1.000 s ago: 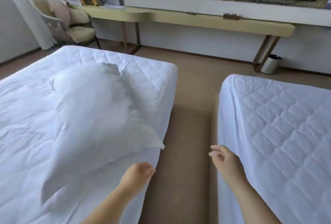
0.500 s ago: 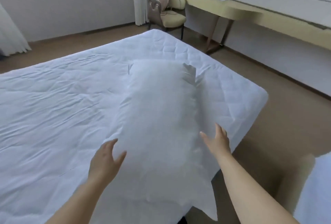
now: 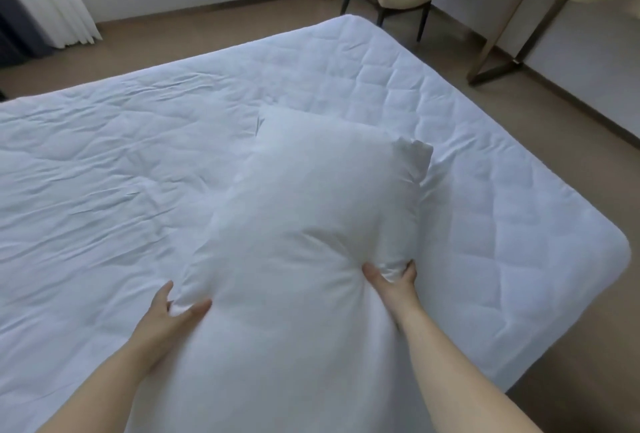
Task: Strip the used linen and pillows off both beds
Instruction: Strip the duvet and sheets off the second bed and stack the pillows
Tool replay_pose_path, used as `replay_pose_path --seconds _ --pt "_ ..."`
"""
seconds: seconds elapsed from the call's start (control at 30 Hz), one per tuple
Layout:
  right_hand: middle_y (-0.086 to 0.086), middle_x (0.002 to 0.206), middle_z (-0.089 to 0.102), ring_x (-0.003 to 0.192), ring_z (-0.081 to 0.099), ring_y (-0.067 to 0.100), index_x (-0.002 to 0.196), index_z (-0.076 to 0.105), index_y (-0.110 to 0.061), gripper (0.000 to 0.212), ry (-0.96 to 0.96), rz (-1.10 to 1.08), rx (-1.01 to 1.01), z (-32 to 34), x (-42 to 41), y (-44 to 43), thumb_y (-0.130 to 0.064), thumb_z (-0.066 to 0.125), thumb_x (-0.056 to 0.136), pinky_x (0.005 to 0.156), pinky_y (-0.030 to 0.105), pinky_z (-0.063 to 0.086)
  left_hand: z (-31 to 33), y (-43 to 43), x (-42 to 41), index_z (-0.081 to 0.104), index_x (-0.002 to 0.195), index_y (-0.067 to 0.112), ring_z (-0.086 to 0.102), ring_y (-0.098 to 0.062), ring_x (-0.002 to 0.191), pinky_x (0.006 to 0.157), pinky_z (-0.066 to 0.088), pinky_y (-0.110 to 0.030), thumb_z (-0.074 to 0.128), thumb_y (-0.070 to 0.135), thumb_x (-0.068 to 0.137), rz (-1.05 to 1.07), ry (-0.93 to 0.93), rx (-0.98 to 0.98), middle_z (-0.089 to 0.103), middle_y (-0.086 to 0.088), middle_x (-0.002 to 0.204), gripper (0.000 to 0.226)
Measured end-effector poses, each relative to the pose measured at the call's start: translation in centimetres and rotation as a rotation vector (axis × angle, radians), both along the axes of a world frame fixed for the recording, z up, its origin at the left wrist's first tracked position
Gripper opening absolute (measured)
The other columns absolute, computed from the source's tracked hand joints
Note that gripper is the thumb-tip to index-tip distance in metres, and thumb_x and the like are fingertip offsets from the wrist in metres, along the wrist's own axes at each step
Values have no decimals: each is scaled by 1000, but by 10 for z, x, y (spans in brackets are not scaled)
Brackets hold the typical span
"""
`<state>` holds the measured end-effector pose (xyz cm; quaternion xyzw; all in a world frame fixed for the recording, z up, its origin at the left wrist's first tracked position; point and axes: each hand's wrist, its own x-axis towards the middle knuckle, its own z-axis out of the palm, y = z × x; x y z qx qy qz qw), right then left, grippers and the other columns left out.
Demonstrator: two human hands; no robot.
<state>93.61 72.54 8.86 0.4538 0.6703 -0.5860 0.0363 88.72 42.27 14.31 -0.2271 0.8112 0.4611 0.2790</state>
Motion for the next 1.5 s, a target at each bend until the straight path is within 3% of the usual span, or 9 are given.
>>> replay_pose_path --seconds 0.13,0.3,0.53,0.73,0.87,1.0,1.13,1.37,1.5 --pt "13 145 35 130 41 26 145 12 -4 96 -14 -47 2 -5 -7 1 -23 75 75 105 31 33 0 -3 -18 40 136 21 58 -29 110 84 46 -34 72 49 40 -119 -109 -25 55 -12 128 105" --pt "18 114 61 108 59 31 114 53 4 52 -72 -164 77 -7 -7 -5 -26 73 76 90 34 44 6 1 -17 65 87 12 65 -23 73 61 48 -28 68 33 46 -137 -36 64 69 -5 80 46" --pt "22 126 53 115 51 37 126 42 3 46 -99 -200 238 20 6 -19 -25 52 92 90 35 39 21 9 8 55 65 8 48 -20 59 53 33 -26 64 22 63 -54 202 32 54 -5 62 17" --pt "24 116 57 111 52 38 116 50 4 31 -41 -222 301 53 46 -46 -17 42 95 85 35 39 33 -16 50 54 65 2 47 -24 62 55 32 -30 51 28 55 -40 339 80 53 -9 63 28" --pt "13 91 52 98 56 35 109 54 2 26 17 -246 360 76 96 -96 -15 39 95 74 31 37 38 -63 88 54 63 5 48 -26 66 56 32 -29 67 9 78 -66 372 149 54 -10 63 20" --pt "11 85 52 82 47 25 107 57 2 26 64 -356 400 105 157 -164 -15 40 96 69 28 32 55 -121 123 59 75 5 53 -27 79 57 33 -31 63 25 61 -127 398 277 57 -9 70 25" --pt "3 69 49 80 47 24 103 59 3 27 99 -443 417 129 216 -214 -16 41 96 68 28 31 83 -152 153 58 68 10 51 -21 69 57 36 -26 54 26 51 -214 430 370 59 -4 69 24" --pt "11 97 55 104 55 28 116 56 3 31 224 -736 518 179 336 -240 -16 40 97 75 26 33 122 -128 215 59 73 10 51 -22 71 57 35 -30 71 18 77 -547 569 470 58 0 69 14" --pt "9 111 59 105 53 20 124 53 -2 34 290 -1001 591 212 437 -250 -18 40 97 80 20 31 146 -92 274 60 89 5 52 -24 79 60 36 -32 60 8 86 -767 576 555 57 -2 71 4"
